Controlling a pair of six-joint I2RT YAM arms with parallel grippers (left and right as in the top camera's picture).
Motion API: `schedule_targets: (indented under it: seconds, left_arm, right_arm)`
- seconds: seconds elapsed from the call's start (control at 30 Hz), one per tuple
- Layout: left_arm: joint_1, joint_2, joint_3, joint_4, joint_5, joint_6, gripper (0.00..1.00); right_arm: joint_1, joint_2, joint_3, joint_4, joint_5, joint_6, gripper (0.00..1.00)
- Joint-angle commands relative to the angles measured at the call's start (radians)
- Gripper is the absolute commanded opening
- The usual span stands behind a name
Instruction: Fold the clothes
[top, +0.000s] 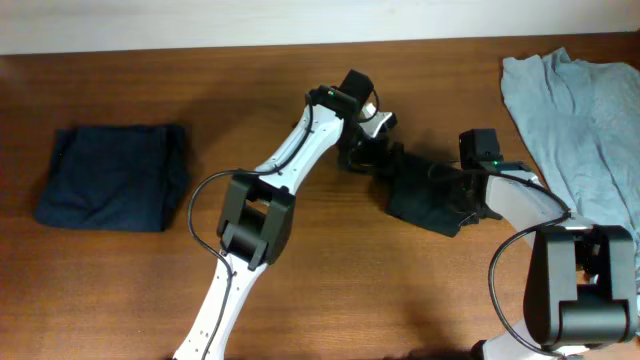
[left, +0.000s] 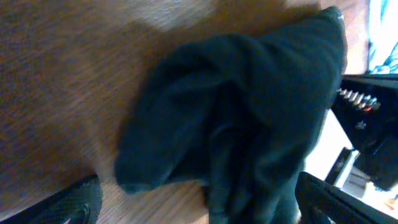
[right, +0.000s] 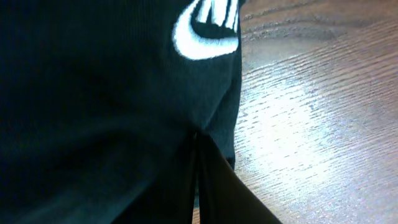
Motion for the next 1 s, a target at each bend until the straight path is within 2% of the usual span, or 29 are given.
schedule_targets:
  seconds: [0.0, 0.17, 0.37, 0.4, 0.43, 0.5, 0.53, 0.57, 0.6, 0.63, 0.67, 0.77, 0.83, 0.97]
  left_arm:
    - [-0.028, 0.106, 0.008, 0.014, 0.133, -0.071, 0.99]
    - [-0.069, 0.116, 0.008, 0.033, 0.186, -0.071, 0.99]
    - [-0.129, 0.116, 0.008, 0.044, 0.179, -0.070, 0.99]
    - [-0.145, 0.116, 0.008, 0.044, 0.137, -0.071, 0.96]
    - [-0.150, 0.116, 0.008, 0.044, 0.119, -0.071, 0.92]
    - [-0.160, 0.116, 0.008, 0.047, 0.084, -0.071, 0.70]
    - [-0.163, 0.116, 0.008, 0.049, 0.066, -0.071, 0.51]
    - [-0.163, 0.116, 0.008, 0.055, 0.049, -0.070, 0.42]
    - [-0.162, 0.116, 0.008, 0.059, 0.040, -0.069, 0.38]
    - [-0.162, 0.116, 0.008, 0.058, 0.012, -0.066, 0.23]
    - [-0.161, 0.116, 0.008, 0.058, 0.000, -0.063, 0.15]
    - [-0.156, 0.116, 0.008, 0.051, -0.001, 0.015, 0.01]
    - [-0.142, 0.115, 0.008, 0.016, -0.002, 0.060, 0.01]
    - [-0.080, 0.110, 0.040, -0.095, -0.072, 0.068, 0.01]
  right_arm:
    - [-0.004, 0.008, 0.013, -0.004, -0.011, -0.006, 0.07]
    - [-0.004, 0.008, 0.013, -0.004, -0.013, -0.006, 0.07]
    - [-0.003, 0.008, 0.013, -0.004, -0.014, -0.006, 0.07]
    - [-0.003, 0.008, 0.013, -0.008, -0.018, -0.006, 0.07]
    - [-0.003, 0.008, 0.013, -0.011, -0.024, -0.006, 0.07]
    - [-0.003, 0.008, 0.013, -0.016, -0.033, -0.006, 0.06]
    - [-0.003, 0.008, 0.013, -0.019, -0.033, -0.006, 0.06]
    - [-0.003, 0.008, 0.013, -0.024, -0.033, -0.006, 0.06]
    - [-0.003, 0.008, 0.013, -0.027, -0.032, -0.006, 0.06]
    - [-0.003, 0.008, 0.013, -0.034, -0.033, -0.006, 0.05]
    - [-0.003, 0.008, 0.013, -0.042, -0.032, -0.006, 0.04]
    - [-0.003, 0.005, 0.015, -0.072, -0.033, -0.006, 0.04]
    - [-0.003, -0.023, 0.028, -0.122, -0.040, -0.006, 0.04]
    - [-0.004, -0.129, 0.048, -0.164, -0.151, -0.007, 0.04]
